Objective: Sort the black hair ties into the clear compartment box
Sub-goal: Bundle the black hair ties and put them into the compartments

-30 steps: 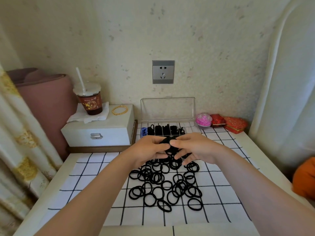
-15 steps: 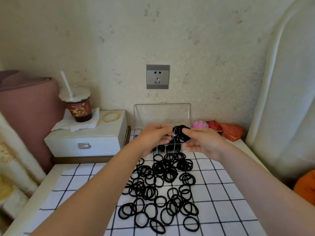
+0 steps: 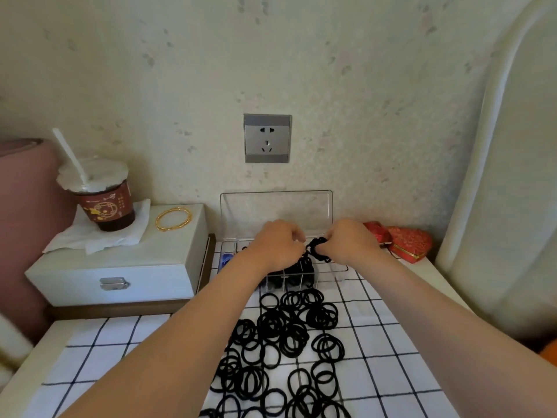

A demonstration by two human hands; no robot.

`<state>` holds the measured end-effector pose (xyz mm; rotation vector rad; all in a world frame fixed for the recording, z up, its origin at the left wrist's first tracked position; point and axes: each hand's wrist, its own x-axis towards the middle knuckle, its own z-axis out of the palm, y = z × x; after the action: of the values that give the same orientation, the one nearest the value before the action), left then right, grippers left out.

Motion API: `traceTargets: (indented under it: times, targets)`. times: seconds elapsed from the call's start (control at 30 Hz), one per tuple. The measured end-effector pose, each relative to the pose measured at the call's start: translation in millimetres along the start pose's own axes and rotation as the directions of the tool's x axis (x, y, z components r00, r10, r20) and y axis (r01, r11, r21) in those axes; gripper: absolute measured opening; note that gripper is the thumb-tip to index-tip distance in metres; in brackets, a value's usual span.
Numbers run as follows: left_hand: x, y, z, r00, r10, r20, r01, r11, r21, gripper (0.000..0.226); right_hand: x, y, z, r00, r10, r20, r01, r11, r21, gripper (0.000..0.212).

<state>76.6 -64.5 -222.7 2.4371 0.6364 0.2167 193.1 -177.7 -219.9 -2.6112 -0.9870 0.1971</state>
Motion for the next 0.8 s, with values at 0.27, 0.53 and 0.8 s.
traceTargets:
  times: [0.27, 0.53, 0.8]
  targets:
    - [27, -14, 10, 0.991, 0.137, 0.008, -0.137, 0.99, 0.022, 0.021, 19, -5, 11, 0.988, -0.146, 0.053, 0.154, 0.89, -0.429, 0.022]
    - [25, -12, 19, 0.979, 0.204, 0.014, -0.205, 0.974, 0.092, 0.011, 10, 9, 9, 0.94, -0.225, 0.256, 0.294, 0.914, -0.279, 0.019]
    - [-15, 9, 17, 0.99, 0.125, 0.071, -0.136, 0.974, 0.182, 0.034, -38, 28, 9, 0.924, -0.296, 0.242, 0.366, 0.867, -0.338, 0.044]
